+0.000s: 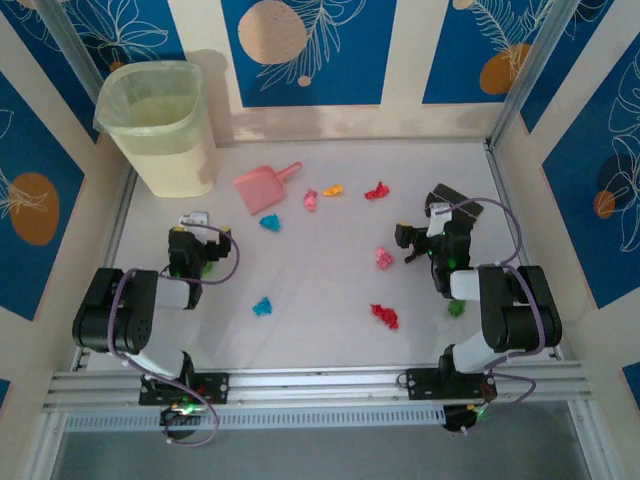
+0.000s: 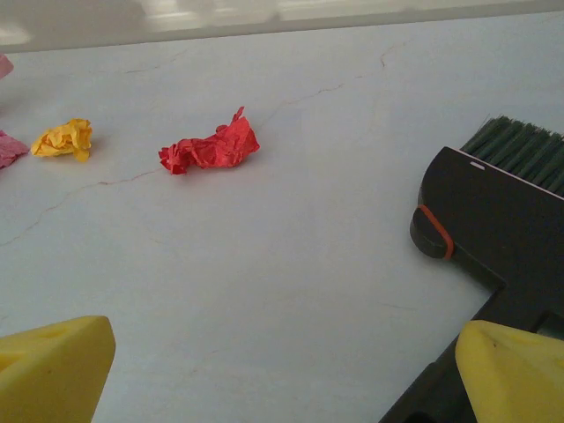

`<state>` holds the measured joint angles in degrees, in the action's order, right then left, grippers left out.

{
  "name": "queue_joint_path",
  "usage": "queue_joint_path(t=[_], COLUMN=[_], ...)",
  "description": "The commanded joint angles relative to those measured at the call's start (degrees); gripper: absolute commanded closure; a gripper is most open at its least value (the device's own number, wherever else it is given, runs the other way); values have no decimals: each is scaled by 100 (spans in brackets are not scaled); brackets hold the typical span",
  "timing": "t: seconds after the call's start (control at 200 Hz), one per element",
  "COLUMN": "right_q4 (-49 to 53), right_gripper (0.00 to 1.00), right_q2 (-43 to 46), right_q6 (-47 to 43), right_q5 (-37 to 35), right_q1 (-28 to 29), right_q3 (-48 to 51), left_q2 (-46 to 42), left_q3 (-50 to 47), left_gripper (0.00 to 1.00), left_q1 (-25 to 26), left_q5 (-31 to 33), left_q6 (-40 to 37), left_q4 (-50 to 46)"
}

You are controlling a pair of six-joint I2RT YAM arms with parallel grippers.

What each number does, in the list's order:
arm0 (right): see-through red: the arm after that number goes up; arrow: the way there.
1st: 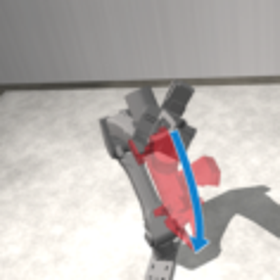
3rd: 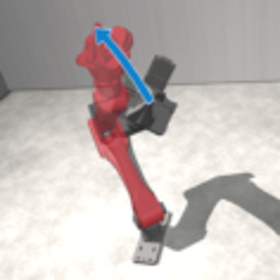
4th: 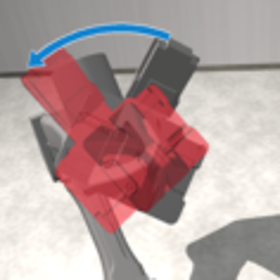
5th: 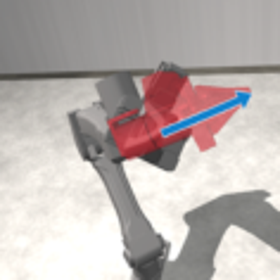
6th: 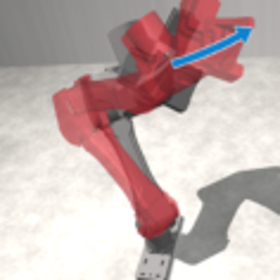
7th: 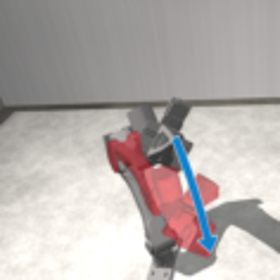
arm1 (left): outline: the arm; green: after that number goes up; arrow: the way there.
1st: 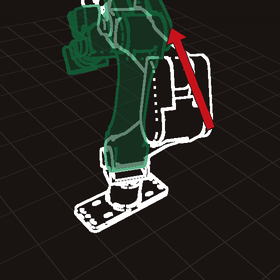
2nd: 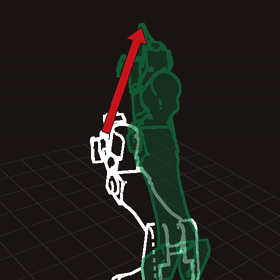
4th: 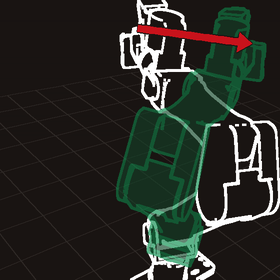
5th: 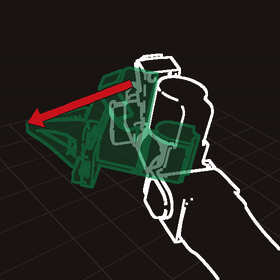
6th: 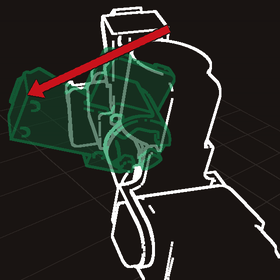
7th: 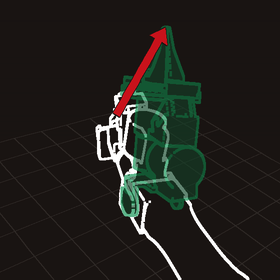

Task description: Sweep away the paper scraps from the table

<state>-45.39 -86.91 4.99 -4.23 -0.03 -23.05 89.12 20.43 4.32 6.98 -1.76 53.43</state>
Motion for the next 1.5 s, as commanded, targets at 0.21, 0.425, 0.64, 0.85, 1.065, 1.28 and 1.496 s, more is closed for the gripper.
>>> queue_joint_path(t=[0.21, 0.425, 0.64, 0.85, 1.065, 1.28, 1.496], right_q4=[-33, -35, -24, -23, -22, -51, 1043], right_gripper=[1, 1, 1, 1, 1, 1, 1], right_q2=[-27, -27, -32, -27, -36, -19, 722], right_q6=[34, 37, 40, 42, 41, 41, 123], right_q5=[21, 19, 36, 45, 54, 53, -222], right_q1=[12, 16, 3, -1, -6, -7, 51], right_q3=[-108, -112, -105, -111, -105, -91, -351], left_q2=[35, 35, 35, 37, 35, 24, -1136], left_q3=[84, 80, 84, 93, 100, 80, 119], left_gripper=[0, 0, 0, 0, 0, 0, 0], left_q1=[15, 11, 17, 16, 7, 13, 43], left_q5=[-171, -172, -171, -171, -180, -181, 265], left_q6=[-88, -88, -88, -88, -79, -79, -8], left_q4=[36, 37, 36, 27, 10, 35, -977])
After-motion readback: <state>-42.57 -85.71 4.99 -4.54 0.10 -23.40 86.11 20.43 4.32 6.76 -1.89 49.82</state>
